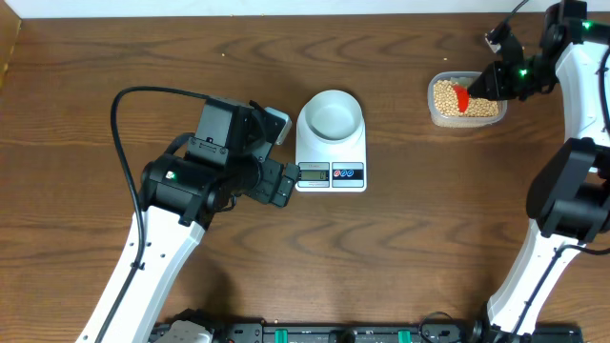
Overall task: Scoop item into bowl and weigh 50g on scale
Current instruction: 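Drag the red scoop through the soybeans to fill it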
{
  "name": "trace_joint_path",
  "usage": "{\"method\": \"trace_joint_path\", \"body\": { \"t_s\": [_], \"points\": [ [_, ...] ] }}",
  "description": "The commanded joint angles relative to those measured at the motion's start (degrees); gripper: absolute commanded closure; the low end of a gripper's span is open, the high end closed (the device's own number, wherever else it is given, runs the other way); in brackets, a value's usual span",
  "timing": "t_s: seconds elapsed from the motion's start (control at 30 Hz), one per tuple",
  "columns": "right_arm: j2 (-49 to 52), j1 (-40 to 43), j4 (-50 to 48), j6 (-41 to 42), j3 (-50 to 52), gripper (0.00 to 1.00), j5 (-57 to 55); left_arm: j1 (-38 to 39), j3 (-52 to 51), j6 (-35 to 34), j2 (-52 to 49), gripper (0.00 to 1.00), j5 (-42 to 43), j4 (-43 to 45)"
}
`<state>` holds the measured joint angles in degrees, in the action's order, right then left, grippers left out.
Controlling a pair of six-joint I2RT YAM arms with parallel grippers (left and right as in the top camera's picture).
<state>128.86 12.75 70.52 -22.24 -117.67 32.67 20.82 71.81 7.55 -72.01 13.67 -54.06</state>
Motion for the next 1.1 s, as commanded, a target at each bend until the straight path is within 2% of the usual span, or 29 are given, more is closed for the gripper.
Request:
{"method": "trace_joint_path", "body": {
  "t_s": [0.0,0.23,1.07],
  "points": [
    [0.83,0.15,-1.33,-0.52,3.69,0.99,4.07,-0.24,-0.02,0.57,-0.33,0.05,0.68,-0.33],
    [0.83,2.34,-4.76,0.15,9.31,0.99,9.77,-0.24,-0.02,0.57,-0.33,0.05,0.66,-0.33],
    [0.85,8.63,-4.59,0.31,12.2,0.99,16.41,-0.24,-0.02,0.57,-0.33,0.05,0.68,-0.33]
  ]
}}
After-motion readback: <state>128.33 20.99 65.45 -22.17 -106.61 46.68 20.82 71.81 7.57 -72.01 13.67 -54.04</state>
